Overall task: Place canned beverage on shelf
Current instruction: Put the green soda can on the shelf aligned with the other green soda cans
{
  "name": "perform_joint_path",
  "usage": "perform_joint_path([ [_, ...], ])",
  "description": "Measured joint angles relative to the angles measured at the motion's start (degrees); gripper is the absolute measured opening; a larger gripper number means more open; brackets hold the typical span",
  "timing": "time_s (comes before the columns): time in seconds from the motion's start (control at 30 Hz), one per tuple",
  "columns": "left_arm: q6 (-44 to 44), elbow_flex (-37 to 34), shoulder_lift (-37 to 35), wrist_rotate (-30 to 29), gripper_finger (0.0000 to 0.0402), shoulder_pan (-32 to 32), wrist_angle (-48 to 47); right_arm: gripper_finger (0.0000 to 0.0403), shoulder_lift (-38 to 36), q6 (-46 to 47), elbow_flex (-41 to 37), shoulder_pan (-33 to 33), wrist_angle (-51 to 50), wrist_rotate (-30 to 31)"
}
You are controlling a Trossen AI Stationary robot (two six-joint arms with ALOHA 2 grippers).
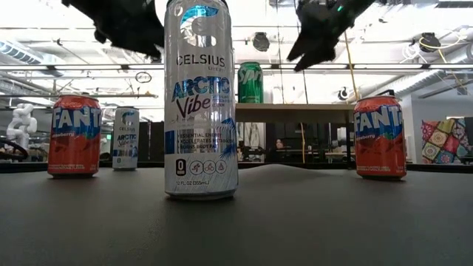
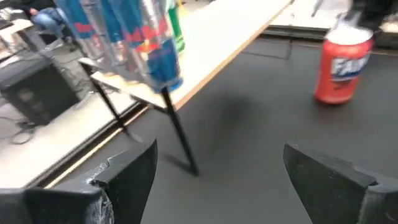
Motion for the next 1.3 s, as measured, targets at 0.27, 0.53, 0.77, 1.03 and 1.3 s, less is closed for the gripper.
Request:
perform_joint_path([
  [0.27, 1.9, 0.0, 1.2, 0.3, 0.0348, -2.7, 6.3, 0.0302, -3.3, 11.1, 0.0, 20.6, -5.6, 6.2],
  [0.53, 4.6, 0.0, 1.2, 4.3, 0.0348, -3.5, 13.5, 0.0302, -2.6, 30.0, 0.0, 40.5, -10.1, 10.2],
  [0.77, 13.2, 0.0, 2.2, 4.7, 0.0348, -3.8, 23.4, 0.0302, 0.5, 50.8, 1.7, 53.3, -17.3, 10.3],
  [1.03, 24.0, 0.0, 4.2, 8.0, 0.0348, -1.7, 33.3, 0.0302, 9.3, 73.9, 11.9, 66.0, -31.4, 9.0],
  [1.3, 25.5, 0.0, 4.3, 12.2, 0.0348, 2.5, 34.6, 0.0302, 19.3, 87.4, 22.4, 75.8, -45.4, 3.9],
])
